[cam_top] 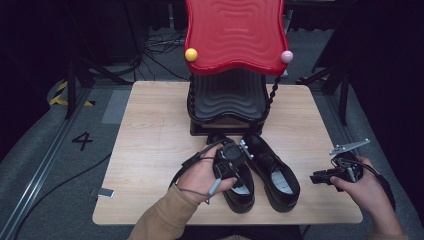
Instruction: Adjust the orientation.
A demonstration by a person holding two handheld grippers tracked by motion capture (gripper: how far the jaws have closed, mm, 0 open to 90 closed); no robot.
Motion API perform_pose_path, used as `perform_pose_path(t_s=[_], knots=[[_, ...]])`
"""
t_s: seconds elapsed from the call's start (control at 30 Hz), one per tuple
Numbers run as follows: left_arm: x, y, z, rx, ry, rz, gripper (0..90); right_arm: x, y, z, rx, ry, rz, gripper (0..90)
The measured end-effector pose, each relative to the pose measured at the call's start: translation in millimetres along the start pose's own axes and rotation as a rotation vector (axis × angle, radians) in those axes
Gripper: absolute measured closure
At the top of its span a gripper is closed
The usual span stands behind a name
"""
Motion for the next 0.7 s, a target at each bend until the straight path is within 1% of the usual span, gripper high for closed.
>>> perform_pose_path(t_s=[0.03, 0.07, 0.1, 0.17, 0.2, 0.27, 0.33, 0.37, 0.4, 0.47, 0.5, 0.53, 0.6, 0.63, 0.7], knots=[[3.0, -4.4, -4.0, -0.003, -0.014, 0.006, 54.1, -1.5, -0.1, -2.6, -0.009, -0.013, 0.009, 71.0], [3.0, -4.4, -4.0, -0.003, -0.014, 0.006, 54.0, -2.7, 0.4, -5.4, -0.018, -0.022, 0.013, 70.0], [6.4, -8.2, -7.9, -0.011, -0.026, 0.006, 54.0, -2.7, 0.4, -5.4, -0.018, -0.022, 0.013, 70.0], [12.1, -11.8, -13.6, -0.024, -0.049, 0.002, 53.3, -5.8, 1.0, -10.3, -0.025, -0.046, 0.018, 68.5], [16.6, -14.0, -17.6, -0.039, -0.064, -0.004, 53.3, -6.9, 1.3, -12.3, -0.024, -0.053, 0.019, 67.9], [25.0, -18.0, -24.8, -0.057, -0.093, -0.013, 52.6, -10.3, 1.5, -19.0, -0.020, -0.089, 0.014, 66.7], [32.7, -20.5, -31.0, -0.074, -0.122, -0.024, 52.5, -14.6, 1.7, -27.1, -0.023, -0.146, 0.028, 64.2], [37.2, -21.7, -35.6, -0.088, -0.142, -0.031, 52.2, -16.8, 1.5, -30.9, -0.023, -0.175, 0.039, 63.9], [40.9, -22.2, -38.8, -0.095, -0.155, -0.037, 51.6, -19.3, 0.9, -36.4, -0.028, -0.193, 0.041, 64.0], [47.8, -22.7, -44.5, -0.095, -0.183, -0.037, 51.3, -22.9, 0.5, -44.6, -0.029, -0.224, 0.037, 63.0], [51.6, -23.0, -47.0, -0.099, -0.197, -0.043, 51.2, -23.8, 0.5, -48.7, -0.036, -0.223, 0.026, 61.9], [55.0, -23.3, -49.9, -0.112, -0.203, -0.045, 51.1, -25.0, 0.8, -52.6, -0.041, -0.232, 0.017, 61.8], [61.8, -24.3, -54.4, -0.132, -0.231, -0.049, 50.3, -27.8, 1.5, -60.4, -0.045, -0.265, 0.013, 60.8], [61.8, -24.3, -54.4, -0.132, -0.231, -0.049, 50.3, -29.1, 1.9, -65.2, -0.055, -0.278, 0.008, 60.8], [69.0, -26.3, -58.7, -0.133, -0.262, -0.045, 50.2, -30.8, 3.0, -72.6, -0.074, -0.299, 0.001, 60.7]])
Point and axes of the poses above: each handheld gripper's, and its own axes: y roughly forward along the jaws, x roughly out of its underside, z roughly to its right, the point moved 5 cm from there along y, roughly forward along the jaws, and after that the axes turned 5 degrees about -x, right-handed, at the moved point
